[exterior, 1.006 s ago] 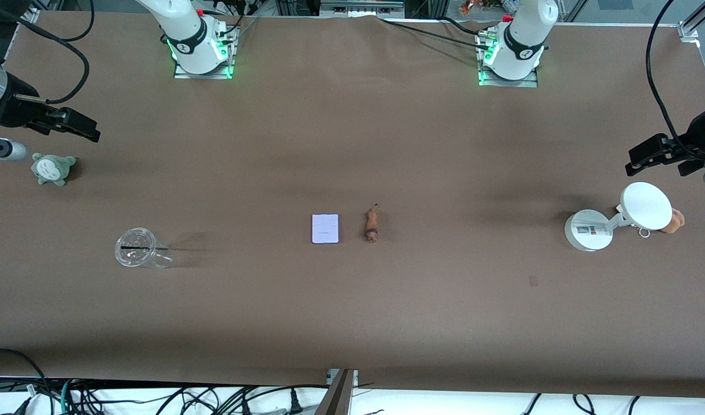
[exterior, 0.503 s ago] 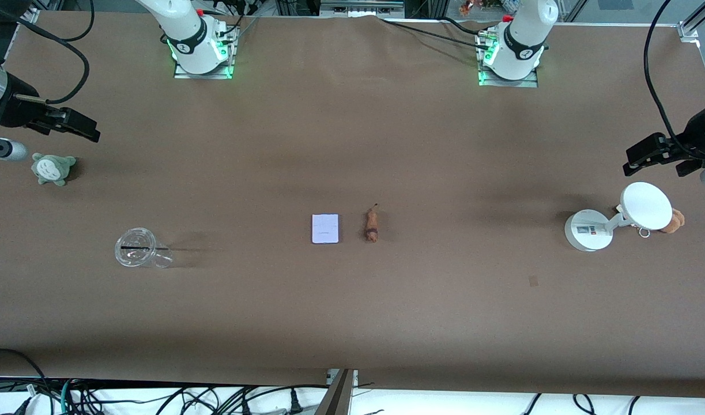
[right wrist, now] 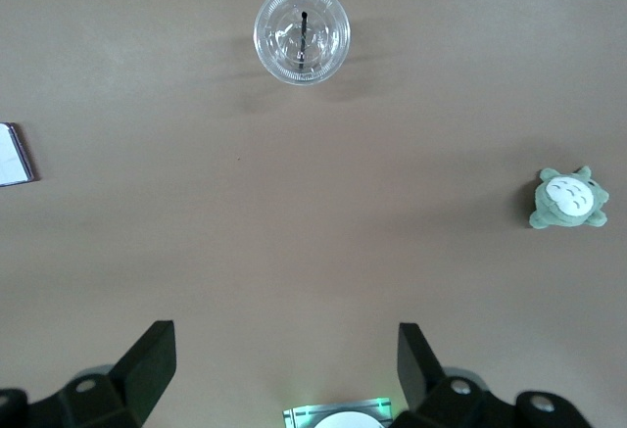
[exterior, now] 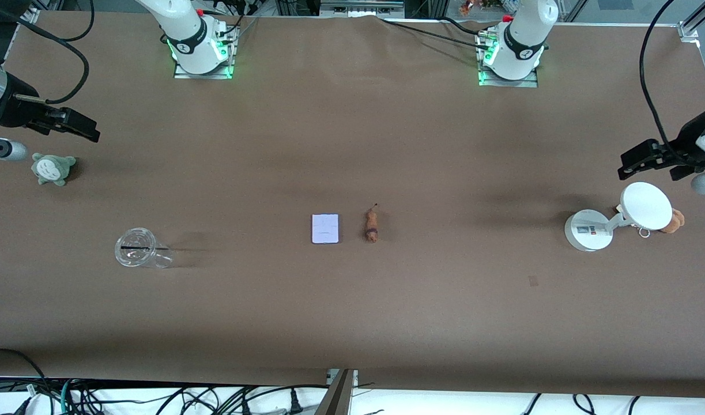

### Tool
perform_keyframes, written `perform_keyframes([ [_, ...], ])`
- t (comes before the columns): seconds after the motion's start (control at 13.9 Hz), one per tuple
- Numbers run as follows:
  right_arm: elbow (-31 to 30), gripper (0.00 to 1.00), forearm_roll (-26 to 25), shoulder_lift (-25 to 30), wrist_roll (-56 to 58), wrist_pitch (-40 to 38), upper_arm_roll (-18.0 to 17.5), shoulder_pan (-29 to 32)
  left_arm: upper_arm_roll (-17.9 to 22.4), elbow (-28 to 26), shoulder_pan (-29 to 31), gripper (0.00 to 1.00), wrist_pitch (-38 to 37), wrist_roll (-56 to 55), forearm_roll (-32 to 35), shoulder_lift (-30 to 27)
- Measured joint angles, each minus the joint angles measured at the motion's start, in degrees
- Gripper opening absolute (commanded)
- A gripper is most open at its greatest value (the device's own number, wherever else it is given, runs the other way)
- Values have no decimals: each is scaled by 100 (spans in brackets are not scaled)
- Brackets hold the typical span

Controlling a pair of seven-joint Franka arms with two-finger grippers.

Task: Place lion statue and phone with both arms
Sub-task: 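Reach the left gripper to the brown lion statue and grasp it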

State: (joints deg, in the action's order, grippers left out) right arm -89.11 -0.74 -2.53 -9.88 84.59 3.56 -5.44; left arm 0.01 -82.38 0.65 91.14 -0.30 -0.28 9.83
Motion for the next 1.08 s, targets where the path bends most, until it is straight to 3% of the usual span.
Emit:
perform_keyframes([
  [0.43,0,100,0,-1,0,0,1,1,-9,13,-126,100,580,-2,0,816],
  [1.08,1,100,0,-2,60,0,13,7,-24,14,-394,100,523,-396,-1,923],
])
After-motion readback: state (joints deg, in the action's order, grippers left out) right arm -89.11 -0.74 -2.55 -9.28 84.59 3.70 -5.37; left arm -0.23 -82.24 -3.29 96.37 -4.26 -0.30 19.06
